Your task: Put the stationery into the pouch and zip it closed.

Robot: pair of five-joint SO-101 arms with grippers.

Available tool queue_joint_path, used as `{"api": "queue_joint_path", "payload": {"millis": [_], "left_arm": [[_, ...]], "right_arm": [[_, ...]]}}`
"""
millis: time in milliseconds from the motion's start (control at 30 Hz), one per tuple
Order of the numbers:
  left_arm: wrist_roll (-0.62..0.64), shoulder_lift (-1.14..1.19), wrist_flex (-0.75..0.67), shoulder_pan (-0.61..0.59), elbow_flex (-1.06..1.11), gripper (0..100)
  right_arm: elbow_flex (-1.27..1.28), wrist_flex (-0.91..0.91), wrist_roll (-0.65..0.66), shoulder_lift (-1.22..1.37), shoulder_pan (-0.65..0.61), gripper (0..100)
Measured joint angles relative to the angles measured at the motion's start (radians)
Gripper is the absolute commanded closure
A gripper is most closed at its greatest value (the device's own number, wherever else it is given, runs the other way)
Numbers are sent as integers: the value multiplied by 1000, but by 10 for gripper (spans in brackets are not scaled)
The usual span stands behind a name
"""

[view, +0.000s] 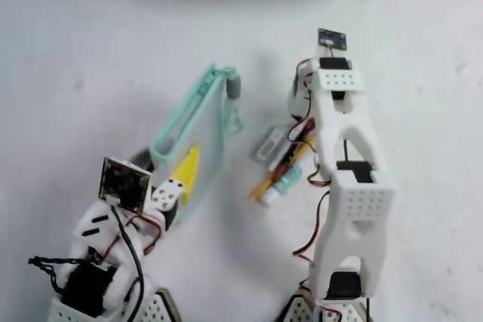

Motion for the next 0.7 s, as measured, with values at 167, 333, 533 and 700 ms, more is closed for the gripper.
{"api": "queue_joint_path", "payload": {"millis": [167, 333, 533, 700], "left_arm": [[0, 0, 0, 0, 0, 835], [0, 0, 0, 0, 0, 835], [0, 0, 0, 0, 0, 836], [0, 0, 0, 0, 0, 836]], "right_arm": [[-2, 0, 0, -2, 21, 861], [-8, 44, 0, -11, 29, 869], [17, 8, 0, -11, 63, 982], [17, 0, 0, -2, 64, 964]]}}
